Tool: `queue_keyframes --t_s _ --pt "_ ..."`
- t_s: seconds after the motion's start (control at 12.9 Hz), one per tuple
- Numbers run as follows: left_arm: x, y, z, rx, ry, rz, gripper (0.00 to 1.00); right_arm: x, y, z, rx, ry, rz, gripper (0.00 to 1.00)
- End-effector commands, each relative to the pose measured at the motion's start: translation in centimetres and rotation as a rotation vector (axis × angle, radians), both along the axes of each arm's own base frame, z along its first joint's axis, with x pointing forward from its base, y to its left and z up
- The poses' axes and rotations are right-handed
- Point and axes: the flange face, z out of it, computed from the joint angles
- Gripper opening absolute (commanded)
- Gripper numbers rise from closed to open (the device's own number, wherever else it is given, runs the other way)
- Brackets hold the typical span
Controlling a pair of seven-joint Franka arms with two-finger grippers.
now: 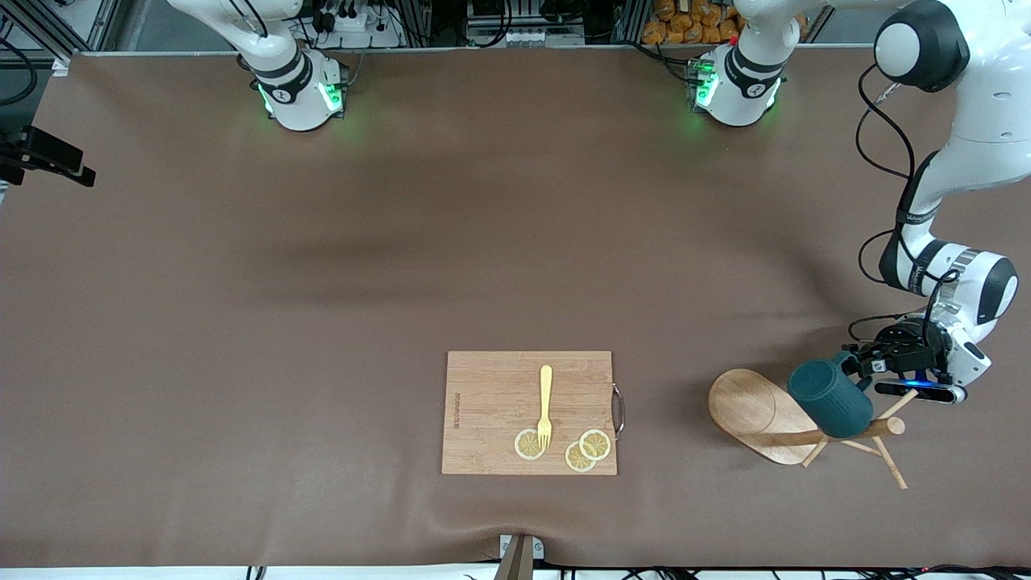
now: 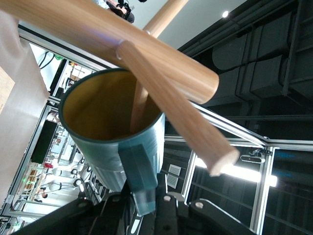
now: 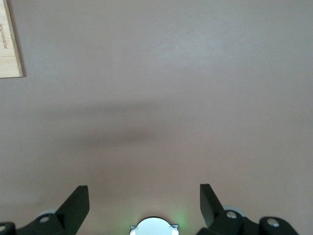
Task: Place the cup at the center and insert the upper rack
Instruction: 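Lower the mug onto the peg and open the left gripper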
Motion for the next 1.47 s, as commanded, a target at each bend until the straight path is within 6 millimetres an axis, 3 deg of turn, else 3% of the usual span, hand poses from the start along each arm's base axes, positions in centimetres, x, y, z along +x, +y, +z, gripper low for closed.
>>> queue_keyframes --t_s 0.0,0.54,0.7,0.77,0.85,1.0,1.39 --pt "0.4 0.6 -0.4 -0.03 -0.038 0.014 0.0 0.1 0.3 0.5 -0.006 -0.003 -0.014 1.0" --pt "0.5 1.7 -1.3 -0.021 -0.048 0.026 0.0 0.1 0.3 0.5 -0.006 -0.003 -0.014 1.0" --pt "0.5 1.5 -1.5 -0.021 -0.056 0.028 0.05 0.1 0.3 0.5 -0.006 -0.003 -0.014 1.0" --pt "0.5 1.5 -1.4 -0.02 -0.059 0.029 0.16 0.1 0.3 0.5 -0.006 -0.003 -0.014 1.0" --pt "0.7 1.5 -1.3 -0.018 -0.063 0.027 0.56 0.1 0.3 0.5 -0.006 -0.003 -0.014 1.0" --pt "0.8 1.4 -0.9 -0.019 -0.061 0.022 1.0 0.1 0.3 0.5 -0.006 -0.003 -0.014 1.0" --pt "0.5 2.0 -0.7 -0.015 -0.065 0.015 1.0 0.1 0.3 0.5 -0.006 -0.003 -0.014 1.0"
